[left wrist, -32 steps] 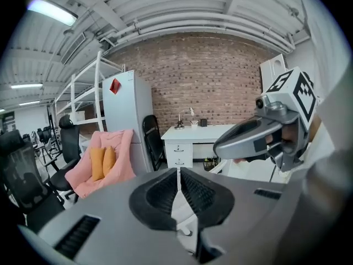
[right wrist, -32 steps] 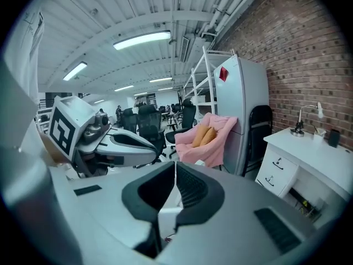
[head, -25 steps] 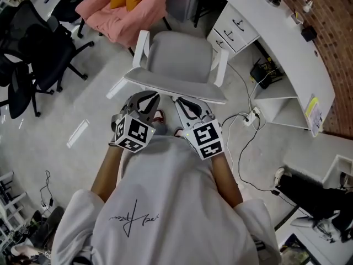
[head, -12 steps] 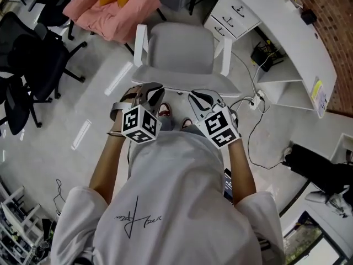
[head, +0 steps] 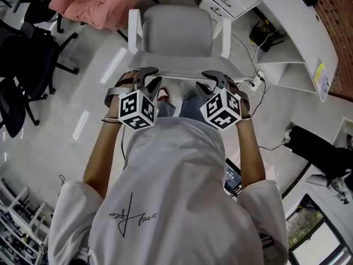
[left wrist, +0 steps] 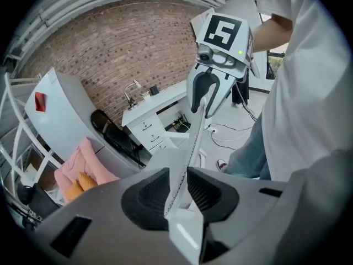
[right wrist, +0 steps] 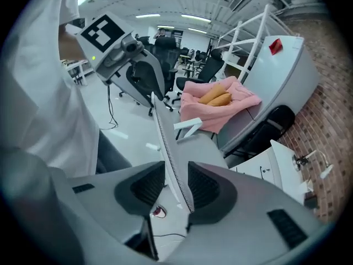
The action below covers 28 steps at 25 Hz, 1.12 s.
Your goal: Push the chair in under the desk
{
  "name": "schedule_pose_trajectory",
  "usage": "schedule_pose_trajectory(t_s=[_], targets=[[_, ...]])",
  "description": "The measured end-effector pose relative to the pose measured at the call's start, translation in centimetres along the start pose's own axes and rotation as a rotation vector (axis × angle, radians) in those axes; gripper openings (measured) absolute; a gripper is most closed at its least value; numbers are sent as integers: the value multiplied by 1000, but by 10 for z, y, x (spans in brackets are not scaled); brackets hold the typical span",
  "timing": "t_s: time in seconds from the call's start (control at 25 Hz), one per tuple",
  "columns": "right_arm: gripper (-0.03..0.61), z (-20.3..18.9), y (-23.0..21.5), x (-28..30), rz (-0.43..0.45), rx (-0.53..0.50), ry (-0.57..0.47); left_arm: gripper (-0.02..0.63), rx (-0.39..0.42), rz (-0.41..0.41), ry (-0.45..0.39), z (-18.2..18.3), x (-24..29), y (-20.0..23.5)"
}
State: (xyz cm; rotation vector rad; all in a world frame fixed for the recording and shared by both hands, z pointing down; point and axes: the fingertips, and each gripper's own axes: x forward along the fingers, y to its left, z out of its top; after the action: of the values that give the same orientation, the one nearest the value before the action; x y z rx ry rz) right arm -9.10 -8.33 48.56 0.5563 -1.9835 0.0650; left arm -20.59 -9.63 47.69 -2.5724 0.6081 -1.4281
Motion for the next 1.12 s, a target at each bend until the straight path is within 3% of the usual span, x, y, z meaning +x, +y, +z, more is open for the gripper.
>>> schedule_pose_trajectory(t_s=[0.2, 0.4, 0.64, 0.84, 1.12], targets=[[140, -11, 3, 16, 36, -47, 37, 110, -7, -35, 40, -10, 8, -4], [140, -24, -1, 30, 47, -108, 85, 129, 39, -50, 87, -16, 19, -2], [143, -24, 0, 30, 79, -71, 59, 130, 41, -65, 113, -22, 29, -5], [147, -24, 2, 33, 64, -45, 31, 147, -21, -50, 96, -25, 34, -5], [150, -25, 2, 32, 74, -18, 37, 161, -19, -20, 87, -25, 37, -6]])
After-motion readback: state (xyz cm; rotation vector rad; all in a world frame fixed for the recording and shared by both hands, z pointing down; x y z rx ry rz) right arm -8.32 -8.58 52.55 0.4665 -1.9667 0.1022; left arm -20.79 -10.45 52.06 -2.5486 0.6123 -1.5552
